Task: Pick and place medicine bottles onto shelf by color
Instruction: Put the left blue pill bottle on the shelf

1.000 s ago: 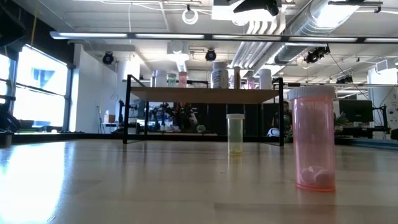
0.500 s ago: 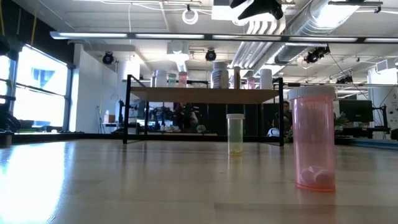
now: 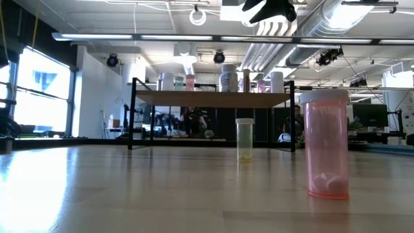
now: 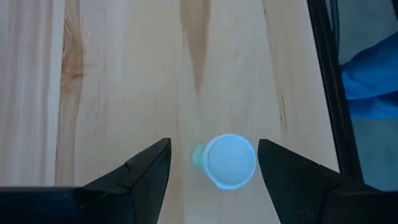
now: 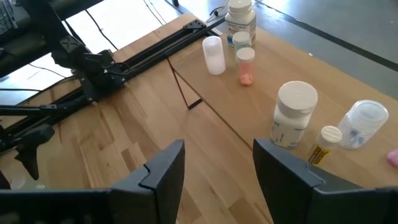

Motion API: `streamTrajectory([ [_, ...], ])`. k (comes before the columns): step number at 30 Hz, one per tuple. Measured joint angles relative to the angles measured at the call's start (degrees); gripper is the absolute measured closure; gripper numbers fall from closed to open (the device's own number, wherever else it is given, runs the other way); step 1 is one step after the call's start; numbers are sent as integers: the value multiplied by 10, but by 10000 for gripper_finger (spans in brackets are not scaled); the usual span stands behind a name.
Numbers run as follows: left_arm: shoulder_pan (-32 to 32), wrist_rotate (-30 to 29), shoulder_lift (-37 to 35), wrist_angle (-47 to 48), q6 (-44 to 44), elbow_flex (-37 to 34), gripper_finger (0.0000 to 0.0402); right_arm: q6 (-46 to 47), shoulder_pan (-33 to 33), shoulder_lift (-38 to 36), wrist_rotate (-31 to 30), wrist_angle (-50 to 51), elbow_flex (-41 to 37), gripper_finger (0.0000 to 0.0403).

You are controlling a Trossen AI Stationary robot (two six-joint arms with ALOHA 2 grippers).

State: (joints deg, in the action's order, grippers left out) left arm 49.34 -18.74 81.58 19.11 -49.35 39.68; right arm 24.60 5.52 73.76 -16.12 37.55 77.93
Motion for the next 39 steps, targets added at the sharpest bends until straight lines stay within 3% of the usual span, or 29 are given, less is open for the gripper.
streamTrajectory([
  [6, 0, -1, 6, -4, 0, 0, 181, 0, 0, 0, 0, 4, 0, 222],
  [20, 0, -3, 6, -11, 15, 0, 288, 0, 0, 0, 0, 6, 0, 222],
  [26, -12, -3, 1, -11, 15, 0, 299, 0, 0, 0, 0, 6, 0, 222],
  [32, -70, -3, -47, -11, 53, 0, 290, 0, 0, 0, 23, 7, 0, 222],
  [39, -186, 4, -133, 2, 145, 0, 290, 0, 0, 0, 26, 9, 0, 222],
])
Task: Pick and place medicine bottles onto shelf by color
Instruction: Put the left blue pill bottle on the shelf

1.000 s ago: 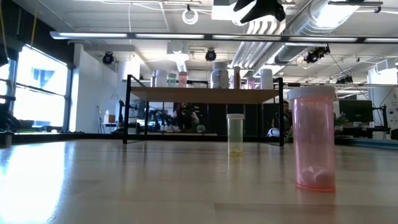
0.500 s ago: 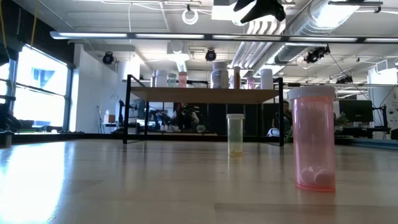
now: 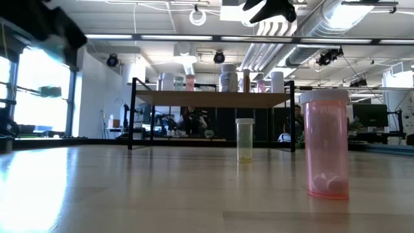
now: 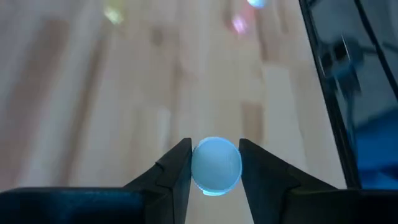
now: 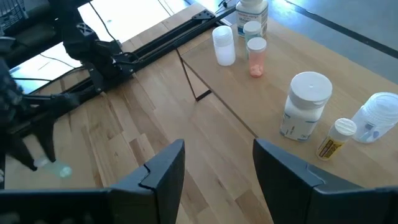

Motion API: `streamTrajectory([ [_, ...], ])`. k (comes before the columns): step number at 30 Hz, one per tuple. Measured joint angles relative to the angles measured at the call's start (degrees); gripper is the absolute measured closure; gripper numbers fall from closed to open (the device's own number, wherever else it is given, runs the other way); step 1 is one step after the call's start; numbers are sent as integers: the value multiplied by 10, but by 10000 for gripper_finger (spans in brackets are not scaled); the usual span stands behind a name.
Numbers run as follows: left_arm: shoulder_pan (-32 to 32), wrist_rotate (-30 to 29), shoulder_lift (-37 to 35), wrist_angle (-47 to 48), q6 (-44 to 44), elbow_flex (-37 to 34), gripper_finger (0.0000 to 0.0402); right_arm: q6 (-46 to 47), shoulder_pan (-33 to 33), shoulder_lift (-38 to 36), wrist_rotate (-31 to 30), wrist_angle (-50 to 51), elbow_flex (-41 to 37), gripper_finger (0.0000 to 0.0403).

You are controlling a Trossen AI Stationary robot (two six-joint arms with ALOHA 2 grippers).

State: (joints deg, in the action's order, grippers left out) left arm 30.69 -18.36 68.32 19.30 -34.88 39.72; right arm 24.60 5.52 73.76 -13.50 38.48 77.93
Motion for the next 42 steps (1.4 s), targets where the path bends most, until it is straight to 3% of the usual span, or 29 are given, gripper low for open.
streamTrajectory([
  [8, -171, 24, -94, 20, 92, 0, 290, 21, 13, 0, 0, 1, 0, 222],
  [12, -267, 68, -130, 30, 135, 5, 290, 25, 21, 0, 0, 1, 0, 222],
  [21, -451, 101, -138, 138, 244, 113, 289, 24, 57, 0, -13, 1, 0, 222],
  [25, -519, 129, -124, 168, 247, 159, 289, 24, 74, 0, -14, 3, 0, 222],
  [32, -599, 166, -69, 218, 246, 240, 289, 22, 97, 0, -14, 13, 0, 222],
  [42, -631, 174, 28, 257, 269, 293, 289, -2, 112, 0, -10, 28, 0, 222],
])
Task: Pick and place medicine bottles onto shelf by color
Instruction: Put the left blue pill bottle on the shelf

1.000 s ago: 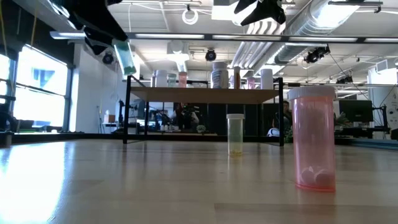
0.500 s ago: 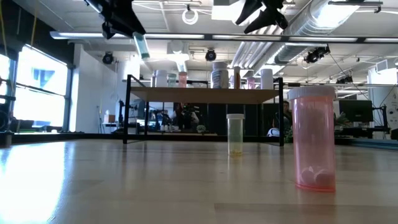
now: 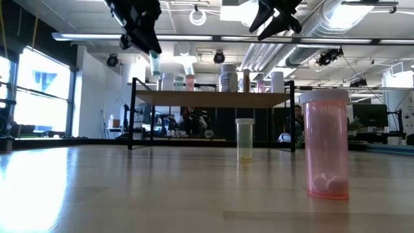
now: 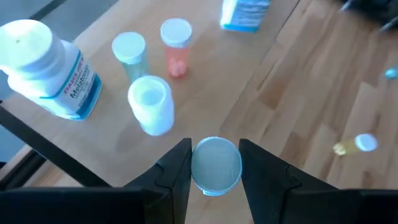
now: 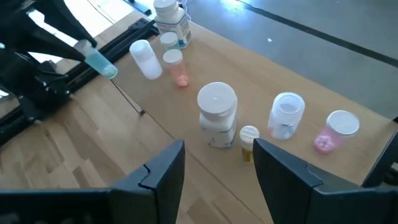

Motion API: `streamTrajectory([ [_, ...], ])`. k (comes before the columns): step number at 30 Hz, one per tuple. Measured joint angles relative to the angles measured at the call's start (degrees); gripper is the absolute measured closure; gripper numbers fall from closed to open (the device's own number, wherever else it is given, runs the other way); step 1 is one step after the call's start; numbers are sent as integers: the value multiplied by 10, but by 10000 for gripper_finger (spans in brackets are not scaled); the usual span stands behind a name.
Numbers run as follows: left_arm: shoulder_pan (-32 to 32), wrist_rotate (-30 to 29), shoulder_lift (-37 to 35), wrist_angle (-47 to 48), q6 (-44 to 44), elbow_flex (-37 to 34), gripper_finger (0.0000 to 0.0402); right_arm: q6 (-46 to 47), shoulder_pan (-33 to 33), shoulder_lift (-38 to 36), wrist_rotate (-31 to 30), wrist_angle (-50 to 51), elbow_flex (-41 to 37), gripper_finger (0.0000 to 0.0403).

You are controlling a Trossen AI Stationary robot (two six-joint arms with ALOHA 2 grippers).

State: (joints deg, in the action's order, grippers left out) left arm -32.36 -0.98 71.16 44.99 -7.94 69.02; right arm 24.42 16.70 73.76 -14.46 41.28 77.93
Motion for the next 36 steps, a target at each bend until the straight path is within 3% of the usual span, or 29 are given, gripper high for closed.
streamTrajectory([
  [14, -6, -12, 56, 7, 2, 2, 289, -39, 27, 0, 14, 1, 0, 222],
  [36, -44, -7, 61, 7, 6, 2, 289, -54, 28, 0, 16, 1, 0, 222],
])
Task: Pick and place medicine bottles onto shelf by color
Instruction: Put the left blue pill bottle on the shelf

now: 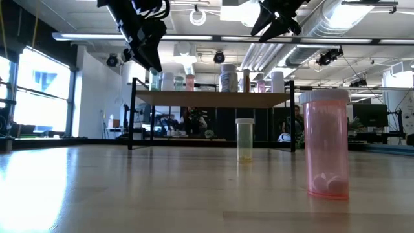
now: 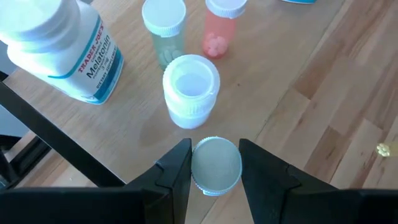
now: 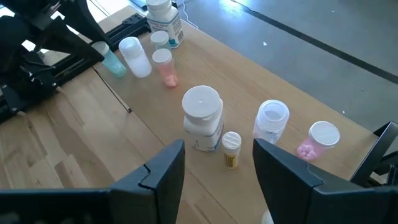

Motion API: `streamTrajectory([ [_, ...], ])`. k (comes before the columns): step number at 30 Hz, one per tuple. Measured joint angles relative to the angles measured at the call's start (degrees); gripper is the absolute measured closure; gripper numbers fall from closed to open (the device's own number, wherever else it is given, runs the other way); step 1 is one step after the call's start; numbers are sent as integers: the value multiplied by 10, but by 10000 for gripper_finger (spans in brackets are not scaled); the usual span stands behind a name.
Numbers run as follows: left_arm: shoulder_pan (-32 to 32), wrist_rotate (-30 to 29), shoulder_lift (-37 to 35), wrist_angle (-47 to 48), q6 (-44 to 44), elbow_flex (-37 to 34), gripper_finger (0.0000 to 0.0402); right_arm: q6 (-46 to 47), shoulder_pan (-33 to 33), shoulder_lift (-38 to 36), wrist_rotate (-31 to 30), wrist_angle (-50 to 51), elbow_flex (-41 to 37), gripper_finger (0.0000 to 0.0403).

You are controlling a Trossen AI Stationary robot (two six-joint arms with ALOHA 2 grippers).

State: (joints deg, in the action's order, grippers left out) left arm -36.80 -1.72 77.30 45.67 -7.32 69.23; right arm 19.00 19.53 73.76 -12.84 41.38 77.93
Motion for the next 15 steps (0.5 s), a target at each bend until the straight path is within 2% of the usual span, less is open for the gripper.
streamTrajectory([
  [7, 0, 0, 0, 0, -2, 0, 280, 0, 0, 0, 0, 0, 0, 222],
  [15, 0, 0, 0, 0, 0, 0, 232, 4, 0, 0, 8, 1, 0, 222],
])
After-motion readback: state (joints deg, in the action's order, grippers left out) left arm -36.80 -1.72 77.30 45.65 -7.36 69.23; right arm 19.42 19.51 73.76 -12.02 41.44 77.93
